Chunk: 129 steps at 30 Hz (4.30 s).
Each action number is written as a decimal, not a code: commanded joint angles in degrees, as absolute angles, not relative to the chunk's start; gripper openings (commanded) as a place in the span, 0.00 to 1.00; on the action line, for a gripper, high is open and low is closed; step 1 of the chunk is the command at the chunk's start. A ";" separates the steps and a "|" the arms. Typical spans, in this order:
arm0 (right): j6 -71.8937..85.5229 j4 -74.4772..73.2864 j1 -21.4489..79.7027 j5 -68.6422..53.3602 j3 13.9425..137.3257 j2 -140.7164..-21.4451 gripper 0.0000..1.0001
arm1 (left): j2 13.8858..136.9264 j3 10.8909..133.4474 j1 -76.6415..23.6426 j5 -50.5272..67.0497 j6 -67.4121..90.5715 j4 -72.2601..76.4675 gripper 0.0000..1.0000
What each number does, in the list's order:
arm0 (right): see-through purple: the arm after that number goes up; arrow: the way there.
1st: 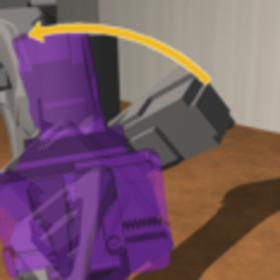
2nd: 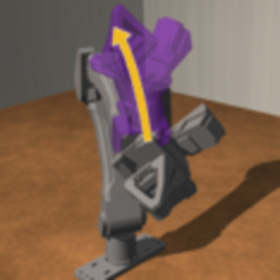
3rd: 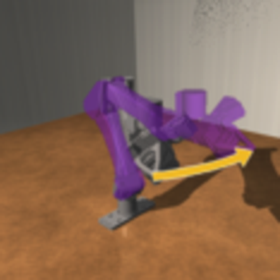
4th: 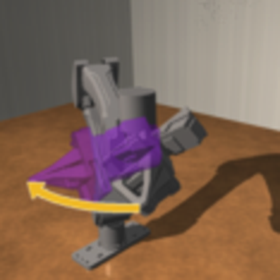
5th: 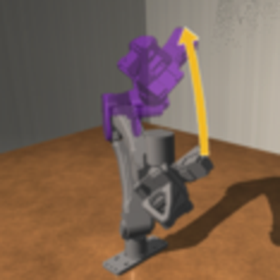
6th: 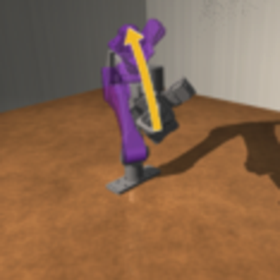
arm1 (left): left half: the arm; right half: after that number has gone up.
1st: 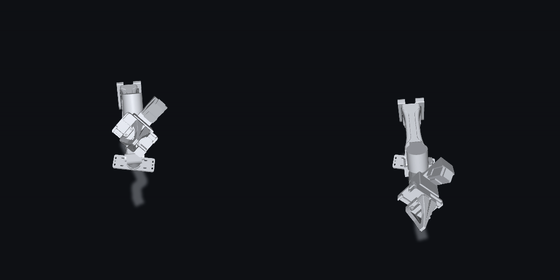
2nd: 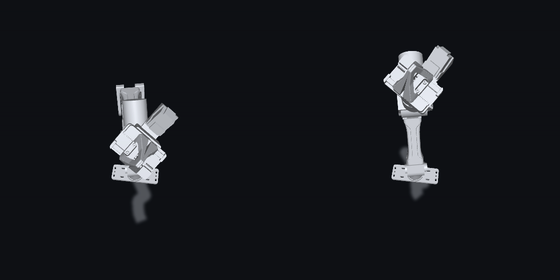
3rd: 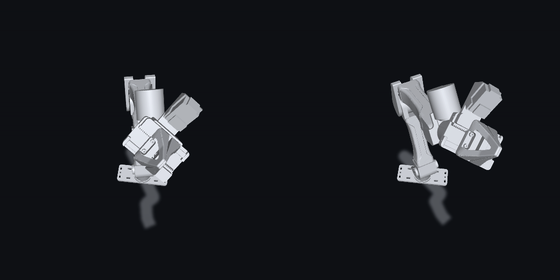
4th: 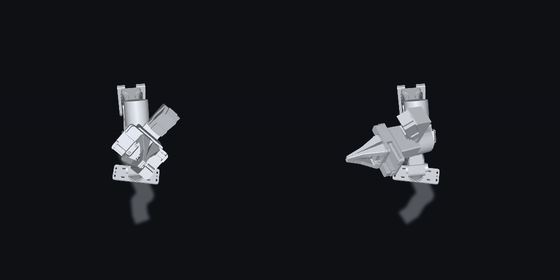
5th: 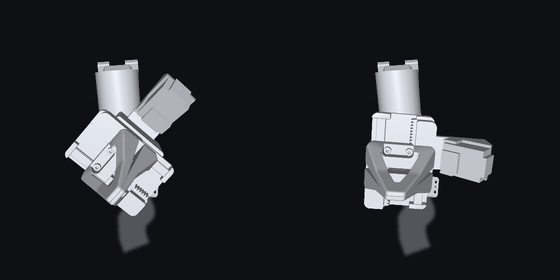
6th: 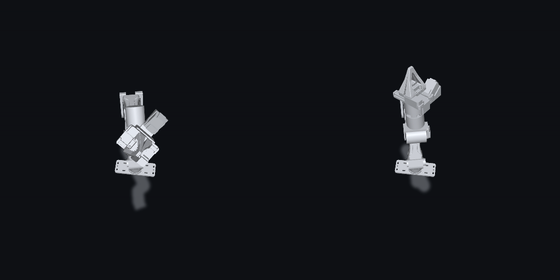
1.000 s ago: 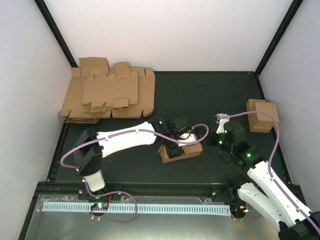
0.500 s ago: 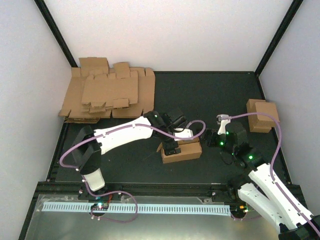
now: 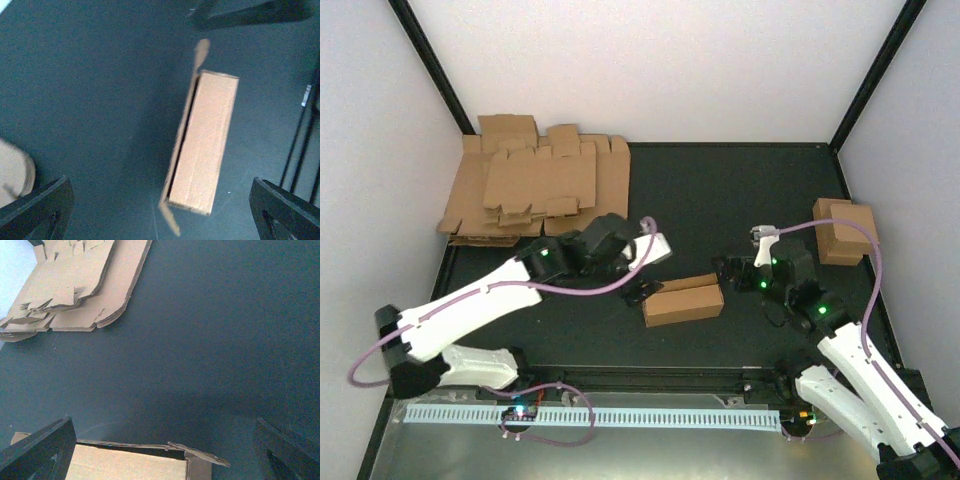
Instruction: Fold the paper box
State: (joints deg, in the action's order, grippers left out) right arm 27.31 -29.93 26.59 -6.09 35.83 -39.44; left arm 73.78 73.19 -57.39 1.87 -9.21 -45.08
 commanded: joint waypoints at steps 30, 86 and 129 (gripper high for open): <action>30.64 -31.85 26.19 -15.06 33.76 -39.76 0.99 | 53.72 46.28 -48.74 3.08 17.40 -27.58 0.99; 34.78 -25.34 26.37 -20.45 22.20 -41.16 0.84 | 64.34 40.66 -56.25 0.47 39.76 -22.59 0.48; 45.18 -12.37 34.19 -20.16 17.40 -42.42 0.67 | 61.43 32.41 -53.79 5.69 54.01 -18.29 0.67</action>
